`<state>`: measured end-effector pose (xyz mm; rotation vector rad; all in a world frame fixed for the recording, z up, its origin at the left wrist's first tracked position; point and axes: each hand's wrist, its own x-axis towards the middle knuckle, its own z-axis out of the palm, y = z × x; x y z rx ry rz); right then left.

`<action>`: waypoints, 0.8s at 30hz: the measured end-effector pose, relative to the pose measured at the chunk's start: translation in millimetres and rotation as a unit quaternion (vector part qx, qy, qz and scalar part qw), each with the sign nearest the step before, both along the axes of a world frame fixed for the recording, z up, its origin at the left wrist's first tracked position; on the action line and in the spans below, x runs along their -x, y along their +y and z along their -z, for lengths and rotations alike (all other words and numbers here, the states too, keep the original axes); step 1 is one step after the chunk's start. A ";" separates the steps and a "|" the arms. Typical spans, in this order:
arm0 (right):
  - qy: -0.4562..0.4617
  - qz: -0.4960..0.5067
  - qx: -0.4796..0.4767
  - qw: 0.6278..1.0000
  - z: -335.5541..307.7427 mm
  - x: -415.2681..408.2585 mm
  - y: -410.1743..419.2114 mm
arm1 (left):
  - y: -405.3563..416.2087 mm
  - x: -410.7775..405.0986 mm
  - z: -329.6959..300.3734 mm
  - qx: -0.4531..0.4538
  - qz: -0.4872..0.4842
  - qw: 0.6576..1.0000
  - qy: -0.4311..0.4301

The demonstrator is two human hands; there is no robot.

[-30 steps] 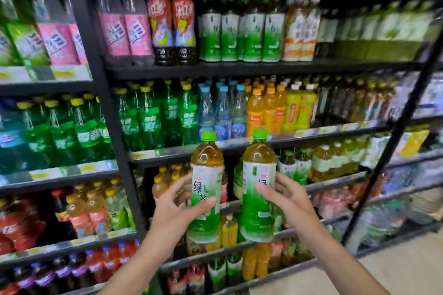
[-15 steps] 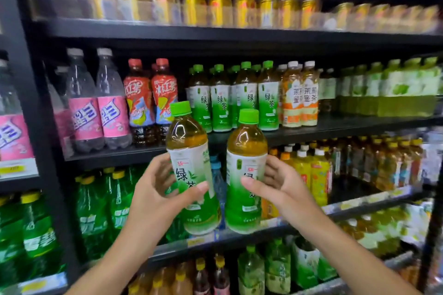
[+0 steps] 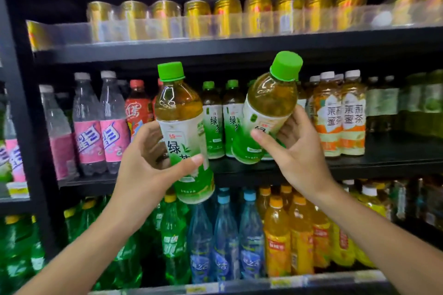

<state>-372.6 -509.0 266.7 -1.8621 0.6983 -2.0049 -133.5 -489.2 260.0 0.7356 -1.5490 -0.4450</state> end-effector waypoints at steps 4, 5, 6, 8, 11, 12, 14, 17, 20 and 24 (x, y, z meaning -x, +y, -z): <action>0.028 0.008 -0.002 1.000 -13.3 -1.4 -37.1 | -14.7 4.9 -2.7 -0.006 -0.022 1.000 -0.006; 0.039 0.010 -0.009 0.999 -14.0 -2.2 -45.9 | -17.7 6.2 -2.8 -0.009 -0.025 1.000 -0.004; 0.053 0.011 -0.016 0.998 -14.0 -3.3 -53.7 | -20.2 7.9 -2.9 -0.010 -0.028 1.000 -0.002; 0.082 0.014 -0.031 0.996 -13.1 -5.5 -67.1 | -23.4 10.4 -3.0 -0.006 -0.035 0.999 0.002; 0.136 0.032 -0.058 0.988 -11.2 -9.6 -84.5 | -27.4 10.5 -0.3 -0.004 -0.044 0.999 0.004; 0.151 0.040 -0.068 0.985 -9.9 -11.3 -89.3 | -29.3 9.9 1.2 -0.005 -0.048 0.999 0.006; 0.166 0.065 -0.083 0.980 -7.8 -13.5 -97.9 | -32.4 8.8 3.5 -0.006 -0.053 0.999 0.009; 0.190 0.113 -0.100 0.970 -7.5 -13.2 -104.7 | -37.2 7.9 4.1 -0.006 -0.057 0.998 0.009; 0.238 0.182 -0.120 0.946 -7.3 -12.9 -105.8 | -41.0 6.5 5.8 -0.007 -0.051 0.999 0.019; 0.306 0.256 -0.145 0.906 -12.8 -8.3 -101.6 | -40.5 7.0 9.8 -0.003 -0.042 0.999 0.035</action>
